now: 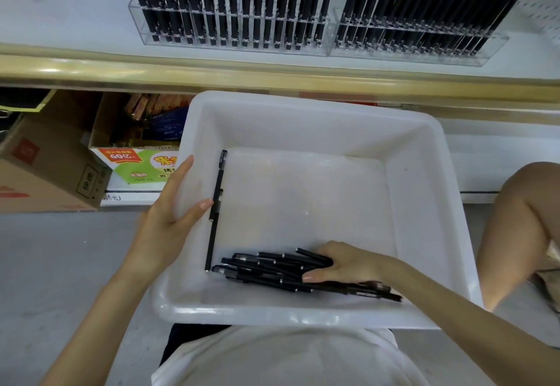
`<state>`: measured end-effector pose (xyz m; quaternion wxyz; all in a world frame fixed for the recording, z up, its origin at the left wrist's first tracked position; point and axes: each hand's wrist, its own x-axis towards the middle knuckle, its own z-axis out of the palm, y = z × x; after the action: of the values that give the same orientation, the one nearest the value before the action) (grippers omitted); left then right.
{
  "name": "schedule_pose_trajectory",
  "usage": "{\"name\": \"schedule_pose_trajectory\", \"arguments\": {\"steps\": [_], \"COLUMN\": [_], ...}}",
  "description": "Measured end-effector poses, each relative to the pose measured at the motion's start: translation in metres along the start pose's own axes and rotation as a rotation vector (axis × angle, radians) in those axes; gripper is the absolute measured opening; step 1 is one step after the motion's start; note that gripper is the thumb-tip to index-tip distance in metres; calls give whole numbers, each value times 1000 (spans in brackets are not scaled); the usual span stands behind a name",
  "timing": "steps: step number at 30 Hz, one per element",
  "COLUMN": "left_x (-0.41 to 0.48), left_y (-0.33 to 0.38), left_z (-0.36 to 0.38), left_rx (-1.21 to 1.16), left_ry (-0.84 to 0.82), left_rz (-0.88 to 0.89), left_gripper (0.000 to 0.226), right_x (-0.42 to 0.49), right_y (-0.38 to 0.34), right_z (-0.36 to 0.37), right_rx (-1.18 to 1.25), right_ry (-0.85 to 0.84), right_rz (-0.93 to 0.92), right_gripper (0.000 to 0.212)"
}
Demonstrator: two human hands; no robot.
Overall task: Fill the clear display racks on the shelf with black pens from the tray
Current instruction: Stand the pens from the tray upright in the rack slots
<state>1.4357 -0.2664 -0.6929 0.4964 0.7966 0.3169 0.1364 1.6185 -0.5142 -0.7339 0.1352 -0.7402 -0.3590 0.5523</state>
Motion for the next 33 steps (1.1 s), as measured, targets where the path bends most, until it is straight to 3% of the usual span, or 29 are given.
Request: {"name": "schedule_pose_trajectory", "arguments": {"steps": [4, 7, 9, 13, 15, 17, 19, 21, 25, 28, 33], "left_x": [-7, -9, -6, -2, 0, 4, 11, 18, 22, 17, 14], "left_y": [-1, -2, 1, 25, 46, 65, 79, 86, 86, 88, 97], "left_z": [0, -1, -2, -6, -7, -2, 9, 25, 51, 60, 67], "left_rx": [0, -23, -8, 213, 120, -200, -585, -735, -778, -689, -655], "left_ry": [27, 29, 26, 244, 321, 245, 57, -111, -260, -357, -306], "left_rz": [-30, -39, -30, 174, 290, 263, 102, -91, -228, -217, -305], "left_gripper": [73, 71, 69, 60, 47, 50, 75, 91, 89, 80, 55], "right_x": [15, 16, 16, 6, -4, -11, -16, -20, -20, -13, -5], "right_y": [-28, -45, -56, -71, -82, -93, -106, -118, -131, -133, -140], "right_z": [-4, -21, -32, -48, -49, -46, -40, -36, -32, -32, -35], "right_rx": [110, 211, 225, 384, 591, 756, 874, 962, 1032, 1052, 1095], "right_ry": [13, 47, 80, 215, 226, 188, 140, 108, 97, 141, 155], "right_rz": [-107, -152, -154, -165, -205, -256, -304, -320, -265, -204, -81], "right_gripper": [42, 25, 34, 43, 43, 45, 50, 54, 55, 61, 70]}}
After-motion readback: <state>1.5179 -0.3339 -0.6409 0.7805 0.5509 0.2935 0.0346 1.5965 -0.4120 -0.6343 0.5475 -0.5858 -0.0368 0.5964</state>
